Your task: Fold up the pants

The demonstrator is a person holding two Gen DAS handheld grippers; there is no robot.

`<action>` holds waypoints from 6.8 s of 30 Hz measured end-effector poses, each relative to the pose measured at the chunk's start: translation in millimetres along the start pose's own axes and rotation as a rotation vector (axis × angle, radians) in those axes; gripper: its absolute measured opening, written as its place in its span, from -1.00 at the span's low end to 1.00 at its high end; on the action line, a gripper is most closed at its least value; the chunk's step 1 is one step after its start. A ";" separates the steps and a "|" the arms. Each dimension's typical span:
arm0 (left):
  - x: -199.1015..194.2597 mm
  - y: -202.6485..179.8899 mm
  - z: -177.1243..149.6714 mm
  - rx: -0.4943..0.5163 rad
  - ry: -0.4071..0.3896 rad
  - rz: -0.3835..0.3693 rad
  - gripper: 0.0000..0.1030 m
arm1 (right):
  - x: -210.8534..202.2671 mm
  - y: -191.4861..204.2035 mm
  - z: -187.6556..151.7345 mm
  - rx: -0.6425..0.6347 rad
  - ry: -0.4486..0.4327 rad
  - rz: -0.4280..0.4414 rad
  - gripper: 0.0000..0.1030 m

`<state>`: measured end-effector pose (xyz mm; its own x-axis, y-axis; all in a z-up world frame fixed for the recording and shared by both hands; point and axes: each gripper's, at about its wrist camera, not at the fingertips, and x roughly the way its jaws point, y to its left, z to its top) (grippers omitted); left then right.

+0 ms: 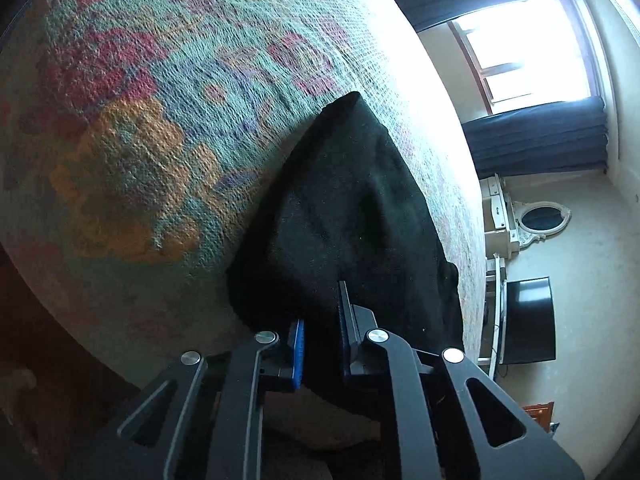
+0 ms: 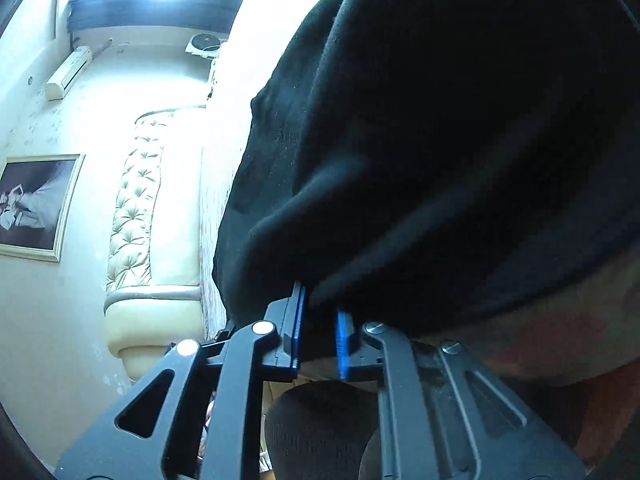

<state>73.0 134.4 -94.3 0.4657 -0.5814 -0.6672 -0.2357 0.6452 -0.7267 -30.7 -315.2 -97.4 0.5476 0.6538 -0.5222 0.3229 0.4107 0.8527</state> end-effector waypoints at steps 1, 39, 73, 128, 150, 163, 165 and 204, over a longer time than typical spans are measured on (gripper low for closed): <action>-2.8 -1.2 -0.9 0.030 -0.001 0.030 -0.78 | -3.2 3.2 -5.4 -0.018 0.000 -0.012 -0.81; 30.6 -64.9 -3.1 0.115 -0.059 0.109 0.63 | -423.4 -205.2 164.3 0.120 -0.699 -0.566 0.18; 28.3 -67.8 -11.8 0.138 -0.045 0.102 0.74 | -331.2 -215.6 205.2 0.333 -0.682 -0.110 -0.03; 28.1 -66.4 -9.5 0.147 -0.032 0.091 0.75 | -326.4 -240.8 149.0 0.386 -0.716 -0.009 -0.40; 30.5 -64.8 -3.6 0.155 -0.018 0.081 0.76 | -265.2 -189.8 134.8 0.276 -0.451 0.048 0.14; 31.0 -61.5 1.4 0.161 -0.012 0.071 0.76 | -348.7 -244.5 123.7 0.394 -0.629 -0.062 -0.72; 31.5 -60.0 2.9 0.170 -0.009 0.074 0.76 | -379.9 -243.8 120.0 0.407 -0.708 -0.133 0.15; 38.4 -74.4 3.4 0.226 0.033 0.106 0.83 | -334.7 -102.3 213.4 -0.079 -0.471 -0.149 -0.52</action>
<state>111.3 65.8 -65.3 0.4196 -0.5184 -0.7451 -0.0828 0.7956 -0.6001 -82.3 -711.7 -6.9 0.7949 0.2340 -0.5598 0.3746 0.5366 0.7561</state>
